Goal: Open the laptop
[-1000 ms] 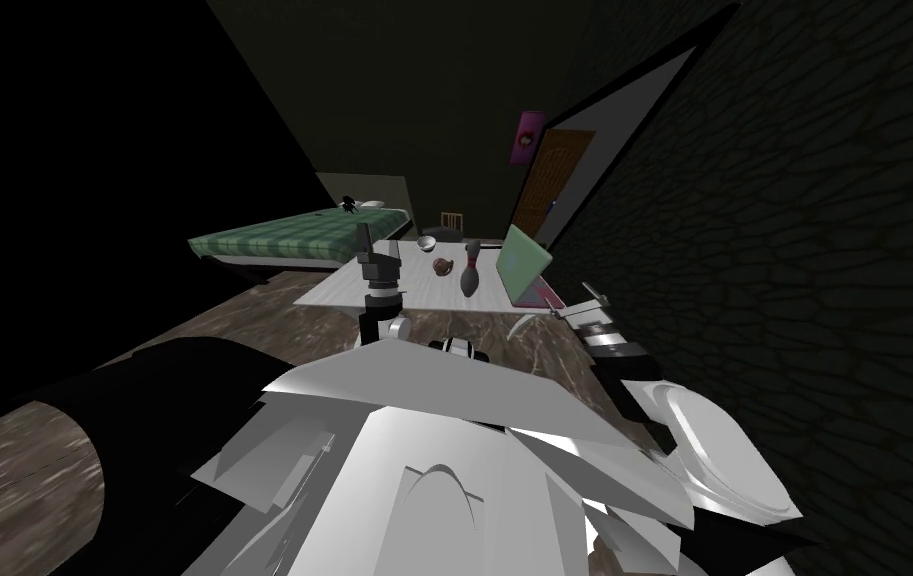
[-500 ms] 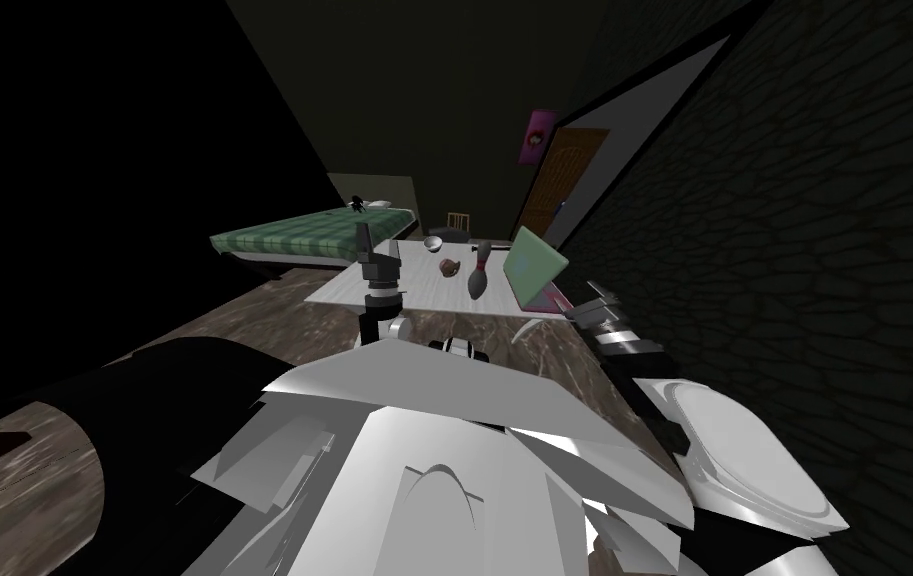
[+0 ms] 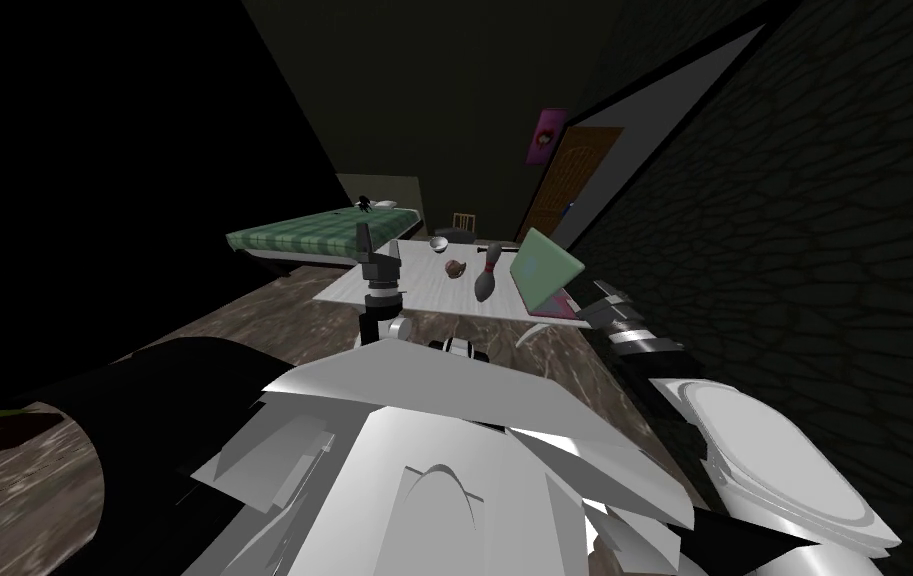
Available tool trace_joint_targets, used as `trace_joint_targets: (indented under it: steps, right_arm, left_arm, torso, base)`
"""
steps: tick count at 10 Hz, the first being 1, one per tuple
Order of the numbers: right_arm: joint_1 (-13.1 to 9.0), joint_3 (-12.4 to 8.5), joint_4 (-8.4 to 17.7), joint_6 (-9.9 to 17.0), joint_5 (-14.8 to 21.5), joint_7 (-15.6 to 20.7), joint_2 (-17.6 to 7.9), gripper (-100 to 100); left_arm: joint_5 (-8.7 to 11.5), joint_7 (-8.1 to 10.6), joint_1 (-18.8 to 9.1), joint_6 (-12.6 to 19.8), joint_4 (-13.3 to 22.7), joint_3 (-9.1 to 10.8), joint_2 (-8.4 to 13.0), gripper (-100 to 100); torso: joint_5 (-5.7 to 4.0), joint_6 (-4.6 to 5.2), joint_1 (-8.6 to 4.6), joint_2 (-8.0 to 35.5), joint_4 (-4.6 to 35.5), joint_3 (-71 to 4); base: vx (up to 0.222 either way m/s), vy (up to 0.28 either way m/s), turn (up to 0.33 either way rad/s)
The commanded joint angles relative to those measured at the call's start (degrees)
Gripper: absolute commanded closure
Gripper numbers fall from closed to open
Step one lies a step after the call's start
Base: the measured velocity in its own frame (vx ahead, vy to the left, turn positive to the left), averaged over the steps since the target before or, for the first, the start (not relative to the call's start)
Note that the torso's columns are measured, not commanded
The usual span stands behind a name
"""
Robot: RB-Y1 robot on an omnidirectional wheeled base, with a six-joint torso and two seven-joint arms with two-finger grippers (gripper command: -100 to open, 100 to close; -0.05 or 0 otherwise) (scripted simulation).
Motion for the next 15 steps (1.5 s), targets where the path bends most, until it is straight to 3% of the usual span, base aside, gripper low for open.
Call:
trace_joint_targets:
  steps: [1,7,11,12,15]
  right_arm:
    - [-0.13,-1.72,1.15,0.86,4.53,2.56,-2.8,-100]
    - [-0.29,-5.22,3.05,2.0,13.86,8.12,-8.45,-100]
    - [-0.58,-5.6,3.67,1.56,13.11,8.78,-8.72,-100]
    - [-0.63,-5.69,3.66,1.52,13.05,8.77,-8.76,100]
    - [-2.59,-4.77,6.67,1.49,9.03,5.97,-7.54,100]
  left_arm:
    - [0.0,0.0,0.0,0.0,0.0,0.0,0.0,0]
    - [0.0,0.0,0.0,0.0,0.0,0.0,0.0,0]
    - [0.0,0.0,0.01,0.0,0.0,0.0,0.0,0]
    - [0.0,0.0,0.0,0.0,0.0,0.0,0.0,0]
    - [0.0,0.0,0.0,0.0,0.0,0.02,0.02,0]
  torso:
    - [-0.01,-0.02,-0.02,0.0,0.0,0.0]
    - [-0.01,-0.07,-0.04,-0.01,0.0,-0.01]
    - [-0.01,-0.05,-0.03,-0.3,-0.07,-0.18]
    - [-0.05,-0.07,-0.08,-0.21,-0.11,-0.16]
    - [-0.2,-0.04,-0.5,-0.06,-0.05,-0.04]
  base:
    - [0.019,0.074,0.093]
    - [0.021,0.057,0.069]
    - [0.043,0.021,0.01]
    - [0.0,0.0,0.0]
    - [-0.034,-0.098,0.039]
